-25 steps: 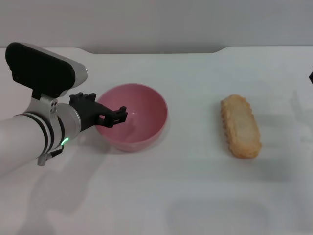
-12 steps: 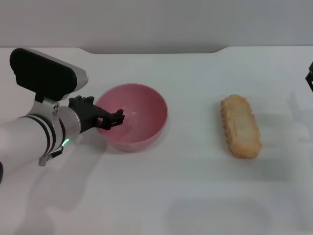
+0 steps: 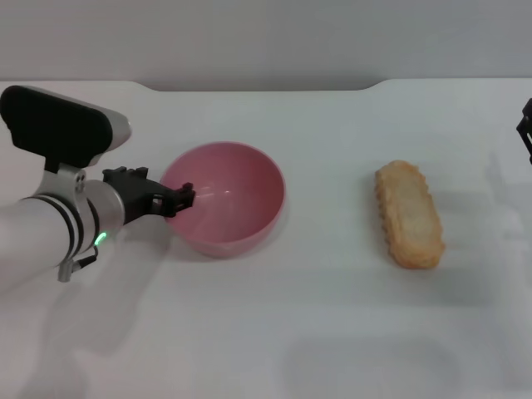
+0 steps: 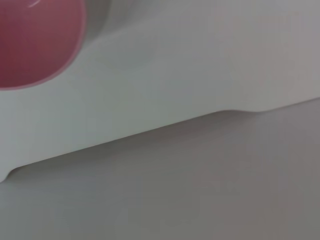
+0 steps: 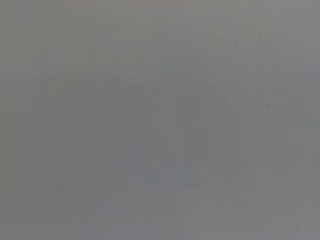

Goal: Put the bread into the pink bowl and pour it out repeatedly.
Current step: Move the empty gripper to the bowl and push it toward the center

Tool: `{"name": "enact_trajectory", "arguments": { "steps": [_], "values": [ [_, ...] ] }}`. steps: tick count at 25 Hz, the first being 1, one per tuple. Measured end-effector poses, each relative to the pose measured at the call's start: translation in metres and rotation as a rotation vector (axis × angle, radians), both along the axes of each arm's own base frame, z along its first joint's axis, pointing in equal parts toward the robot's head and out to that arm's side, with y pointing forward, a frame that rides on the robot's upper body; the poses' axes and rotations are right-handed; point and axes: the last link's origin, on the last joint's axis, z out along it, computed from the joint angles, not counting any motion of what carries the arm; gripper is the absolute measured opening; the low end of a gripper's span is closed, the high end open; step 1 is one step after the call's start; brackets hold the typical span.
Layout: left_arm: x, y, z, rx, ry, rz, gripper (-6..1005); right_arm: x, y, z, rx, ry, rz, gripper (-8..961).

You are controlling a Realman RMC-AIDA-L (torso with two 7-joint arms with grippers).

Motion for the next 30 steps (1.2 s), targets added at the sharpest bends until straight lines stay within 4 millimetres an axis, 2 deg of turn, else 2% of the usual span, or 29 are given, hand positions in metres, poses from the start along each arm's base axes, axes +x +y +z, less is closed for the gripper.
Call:
{"name": "enact_trajectory", "arguments": {
  "steps": [8, 14, 18, 21, 26, 28, 29, 30],
  "values": [
    [-0.004, 0.002, -0.004, -0.016, -0.038, 0.04, 712, -0.002, -0.001, 0.001, 0.007, 0.005, 0.007, 735],
    [-0.003, 0.003, -0.007, -0.029, -0.032, 0.035, 432, -0.003, 0.0, 0.001, 0.007, 0.006, 0.013, 731],
    [0.0, 0.004, -0.007, -0.033, -0.026, 0.023, 195, -0.005, 0.001, 0.0, 0.007, 0.008, 0.019, 728],
    [0.003, 0.006, -0.008, -0.038, -0.023, 0.01, 75, -0.005, 0.001, 0.0, 0.007, 0.008, 0.02, 726],
    [0.006, 0.006, -0.01, -0.049, -0.019, 0.007, 74, -0.01, 0.002, 0.001, -0.009, 0.061, 0.004, 722],
    [0.009, 0.007, -0.009, -0.059, -0.014, 0.014, 74, -0.014, 0.007, 0.005, -0.05, 0.106, -0.02, 721],
    [0.01, 0.008, -0.008, -0.063, -0.011, 0.015, 74, -0.027, 0.019, 0.013, -0.128, 0.131, -0.04, 720],
    [0.01, 0.008, -0.008, -0.063, -0.011, 0.015, 73, -0.027, 0.019, 0.013, -0.128, 0.131, -0.04, 719]
  ]
}}
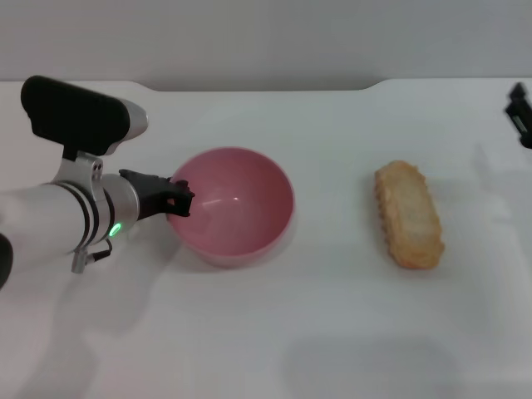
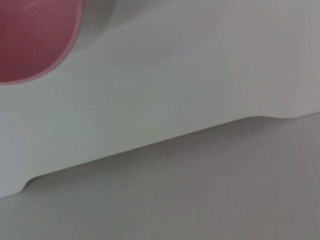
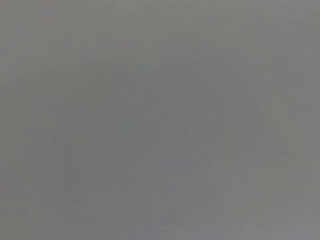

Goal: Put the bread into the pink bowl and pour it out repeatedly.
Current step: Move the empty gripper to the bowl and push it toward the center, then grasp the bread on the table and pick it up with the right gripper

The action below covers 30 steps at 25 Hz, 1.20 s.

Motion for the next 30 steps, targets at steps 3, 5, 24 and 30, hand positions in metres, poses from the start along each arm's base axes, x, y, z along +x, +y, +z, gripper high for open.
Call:
{"name": "enact_trajectory", "arguments": {
  "steps": [3, 5, 24, 30],
  "values": [
    [0.009, 0.006, 0.003, -0.013, 0.01, -0.005, 73, -0.012, 0.019, 0.007, -0.175, -0.04, -0.082, 717],
    [0.012, 0.008, 0.004, -0.009, 0.009, -0.014, 72, -0.018, 0.026, 0.005, -0.289, -0.082, -0.152, 716],
    [0.042, 0.02, 0.02, -0.004, 0.013, -0.06, 49, -0.054, 0.03, -0.016, -0.544, -0.088, -0.252, 702],
    [0.047, 0.02, 0.022, -0.002, 0.015, -0.072, 50, -0.052, 0.026, -0.034, -0.609, -0.048, -0.27, 697]
  ]
}}
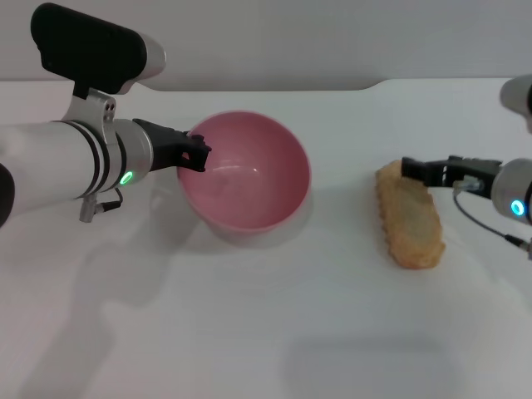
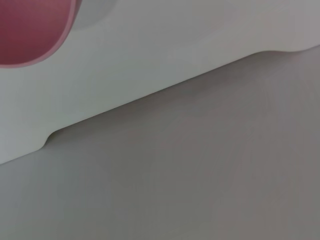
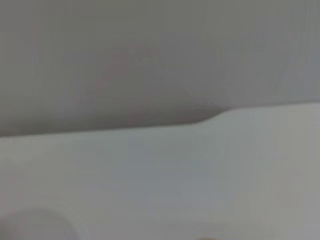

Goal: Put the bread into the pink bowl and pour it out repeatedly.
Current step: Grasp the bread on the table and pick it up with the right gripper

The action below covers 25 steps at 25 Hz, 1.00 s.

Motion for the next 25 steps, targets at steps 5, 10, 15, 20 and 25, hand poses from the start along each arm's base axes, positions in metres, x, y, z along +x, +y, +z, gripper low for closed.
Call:
{"name": "enact_trajectory", "arguments": {
  "steps": [5, 10, 15, 20, 25],
  "values": [
    [0.002, 0.001, 0.0, -0.001, 0.002, -0.007, 51, 0.003, -0.001, -0.012, -0.035, 0.006, -0.017, 694],
    [0.003, 0.001, 0.0, -0.006, 0.011, -0.013, 51, 0.001, 0.001, -0.019, -0.052, 0.015, -0.014, 690],
    [0.002, 0.0, 0.0, -0.01, 0.016, -0.012, 52, 0.002, 0.005, -0.028, -0.081, 0.018, -0.03, 686],
    [0.003, 0.001, 0.0, -0.013, 0.024, -0.019, 52, -0.003, 0.006, -0.039, -0.158, -0.024, -0.009, 683],
    [0.003, 0.002, 0.003, -0.009, 0.028, -0.026, 53, -0.012, 0.005, -0.036, -0.157, -0.033, 0.035, 679]
  ]
}}
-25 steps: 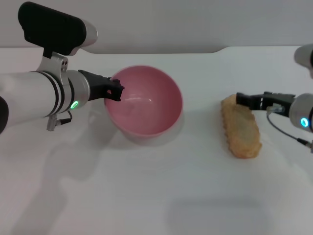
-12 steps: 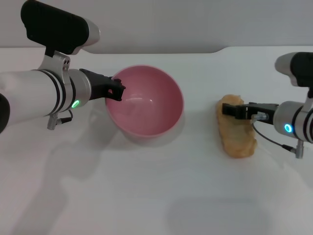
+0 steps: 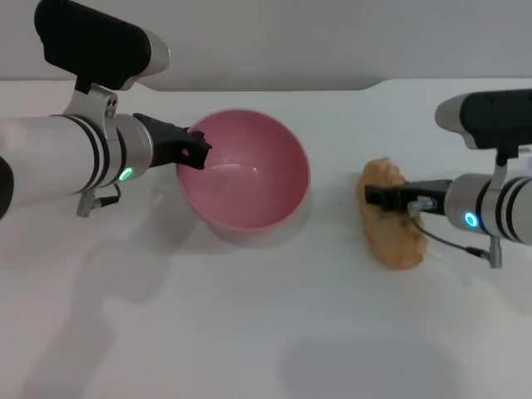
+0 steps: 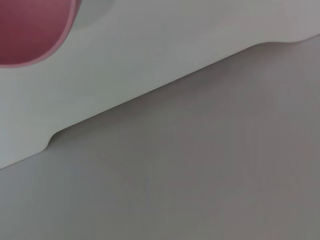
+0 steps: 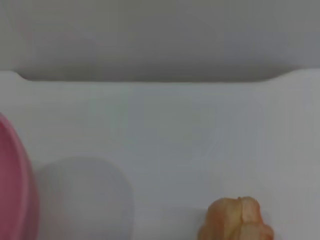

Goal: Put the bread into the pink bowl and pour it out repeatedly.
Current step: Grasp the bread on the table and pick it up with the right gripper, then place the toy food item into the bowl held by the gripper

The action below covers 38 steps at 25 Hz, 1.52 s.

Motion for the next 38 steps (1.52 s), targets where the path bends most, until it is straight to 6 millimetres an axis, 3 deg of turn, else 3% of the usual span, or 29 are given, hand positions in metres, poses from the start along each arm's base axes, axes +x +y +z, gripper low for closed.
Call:
{"name": "enact_trajectory", "arguments": {
  "steps": [5, 12, 18, 25, 38],
  "values": [
    [-0.001, 0.0, 0.0, 0.0, 0.001, 0.003, 54, -0.018, 0.002, 0.016, 0.038, -0.018, 0.076, 491],
    [-0.009, 0.003, -0.003, -0.007, 0.007, 0.026, 55, -0.055, 0.0, 0.05, 0.11, -0.003, 0.17, 406],
    [-0.002, 0.001, -0.015, -0.039, -0.004, 0.015, 55, -0.112, -0.002, 0.071, 0.156, 0.027, 0.327, 364],
    [0.018, -0.002, -0.027, -0.08, -0.063, -0.025, 56, -0.14, 0.005, 0.051, 0.141, 0.064, 0.42, 333],
    [0.025, 0.0, -0.022, -0.067, -0.067, -0.046, 58, -0.142, -0.006, 0.034, 0.09, 0.093, 0.414, 242]
  ]
}}
